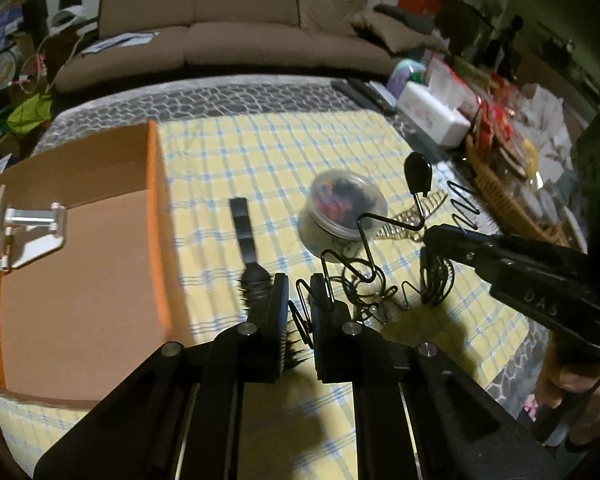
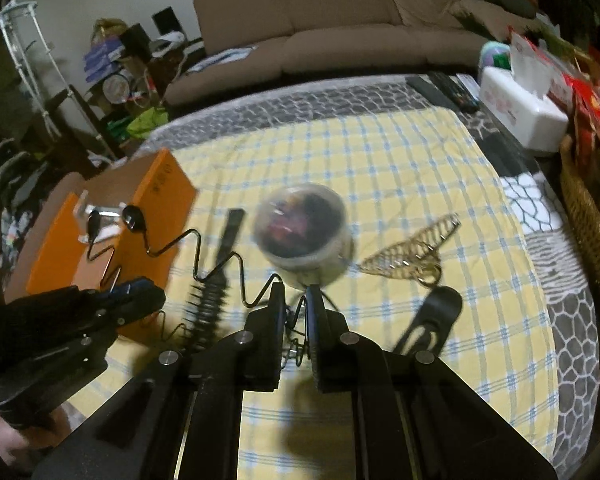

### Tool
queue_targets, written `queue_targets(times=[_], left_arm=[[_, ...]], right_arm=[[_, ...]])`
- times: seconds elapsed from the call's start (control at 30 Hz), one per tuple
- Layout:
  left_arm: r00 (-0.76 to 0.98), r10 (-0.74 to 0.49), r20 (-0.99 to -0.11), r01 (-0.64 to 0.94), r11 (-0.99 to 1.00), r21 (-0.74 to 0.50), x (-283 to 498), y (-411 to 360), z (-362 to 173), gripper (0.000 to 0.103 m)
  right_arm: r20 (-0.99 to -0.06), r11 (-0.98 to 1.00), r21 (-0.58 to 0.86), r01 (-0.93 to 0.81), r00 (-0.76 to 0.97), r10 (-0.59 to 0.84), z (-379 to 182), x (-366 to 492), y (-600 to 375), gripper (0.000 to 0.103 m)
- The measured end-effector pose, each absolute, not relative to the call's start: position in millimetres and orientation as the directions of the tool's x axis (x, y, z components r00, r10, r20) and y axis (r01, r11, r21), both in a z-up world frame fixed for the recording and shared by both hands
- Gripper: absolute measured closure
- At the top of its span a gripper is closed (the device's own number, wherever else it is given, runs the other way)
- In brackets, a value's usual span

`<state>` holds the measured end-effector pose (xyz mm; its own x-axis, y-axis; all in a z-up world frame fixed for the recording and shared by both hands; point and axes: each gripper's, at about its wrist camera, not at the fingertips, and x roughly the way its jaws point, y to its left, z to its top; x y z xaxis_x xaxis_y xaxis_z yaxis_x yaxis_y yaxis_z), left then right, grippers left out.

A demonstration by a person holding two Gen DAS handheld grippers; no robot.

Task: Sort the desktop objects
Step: 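Lift the black coiled earphone cable with both grippers over the orange box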

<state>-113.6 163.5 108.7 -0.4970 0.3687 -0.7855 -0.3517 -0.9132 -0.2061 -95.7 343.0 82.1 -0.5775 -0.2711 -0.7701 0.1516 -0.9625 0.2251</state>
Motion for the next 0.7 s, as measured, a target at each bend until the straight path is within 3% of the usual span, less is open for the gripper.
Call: queue_targets(times=[0.47,0.7], left_arm=[[-0.587,0.355,-0.728,-0.286,-0.932,-0.224,-102.1,73.4,168.8,0.093],[-0.603,0.311,-0.735,-0.236,-0.949,-0.209,-104.6,28.6,174.1,0.093]], right_arm=[[-0.688,-0.932,0.264,0.25,-0.628,-0.363,146.9,-89.0,270.3,0.093],[-0.695,-0.915,0.25,0.316,-0.599,-0.397,152.9,-96.1,216.7,0.093]])
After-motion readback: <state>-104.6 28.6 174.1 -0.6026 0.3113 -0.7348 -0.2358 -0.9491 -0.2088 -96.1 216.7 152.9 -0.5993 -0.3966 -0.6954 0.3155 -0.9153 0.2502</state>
